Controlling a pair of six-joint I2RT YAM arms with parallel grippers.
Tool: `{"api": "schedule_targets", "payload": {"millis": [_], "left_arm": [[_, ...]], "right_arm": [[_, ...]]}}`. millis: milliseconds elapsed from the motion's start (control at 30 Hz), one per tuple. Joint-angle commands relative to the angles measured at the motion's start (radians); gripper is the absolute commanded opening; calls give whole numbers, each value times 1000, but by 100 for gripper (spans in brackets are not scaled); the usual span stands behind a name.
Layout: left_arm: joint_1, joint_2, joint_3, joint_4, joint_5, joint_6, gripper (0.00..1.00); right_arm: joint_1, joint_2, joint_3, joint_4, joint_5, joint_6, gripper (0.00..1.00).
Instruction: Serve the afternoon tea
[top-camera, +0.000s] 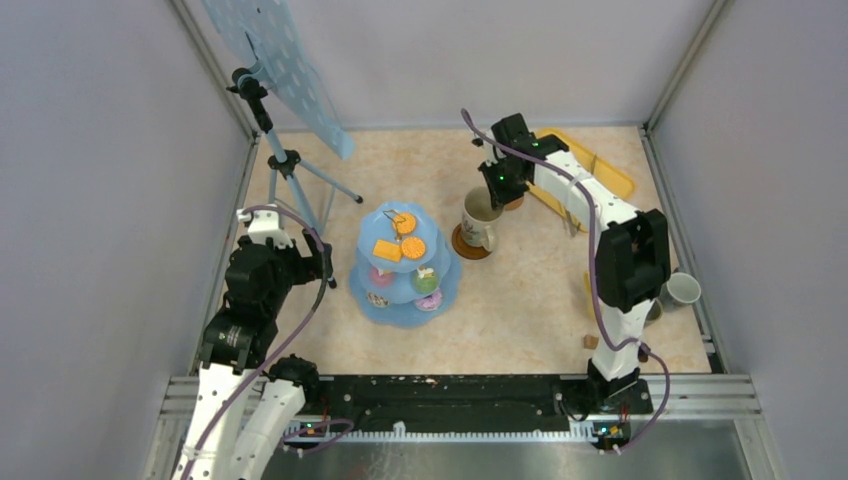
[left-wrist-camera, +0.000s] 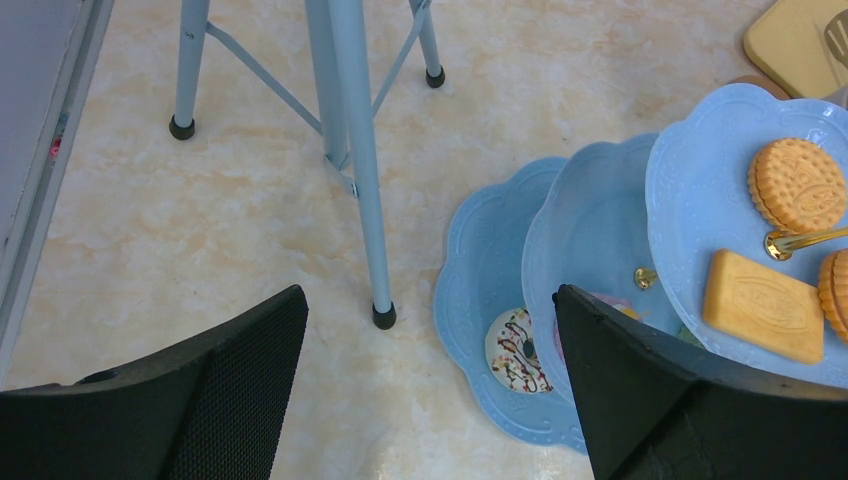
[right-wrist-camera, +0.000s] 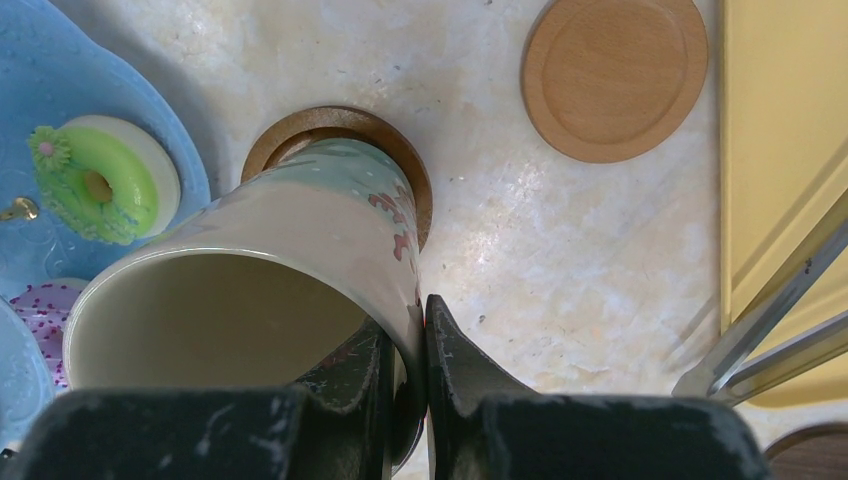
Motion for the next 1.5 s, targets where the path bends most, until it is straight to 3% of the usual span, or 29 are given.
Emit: {"api": "schedule_targets", "payload": {"millis": [0, 433, 600, 800, 867, 967, 1033, 1133, 1467], "left_arm": [[7, 2, 17, 31, -9, -4, 99], [6, 1, 16, 31, -10, -4, 99], [7, 4, 15, 31, -8, -4, 99], [6, 7, 16, 31, -8, -2, 99], [7, 6, 15, 33, -8, -2, 99], [6, 5, 15, 33, -7, -2, 99], [6, 4, 15, 33, -5, -1, 99], [6, 5, 16, 32, -8, -2, 99], [8, 15, 15, 31, -8, -2, 99]], "right_arm": [[22, -10, 68, 40, -6, -4, 0], [49, 15, 71, 34, 17, -5, 0], [52, -18, 107, 28, 20, 32, 33], [28, -162, 155, 77, 171, 151, 57], [-16, -241, 58, 199, 234, 229, 57], [-122, -344, -214, 458, 265, 382, 57], [-160, -336, -306, 625, 264, 444, 56], [-234, -233, -302, 670, 293, 497, 53], [-198, 83, -140, 655, 219, 525, 32]]}}
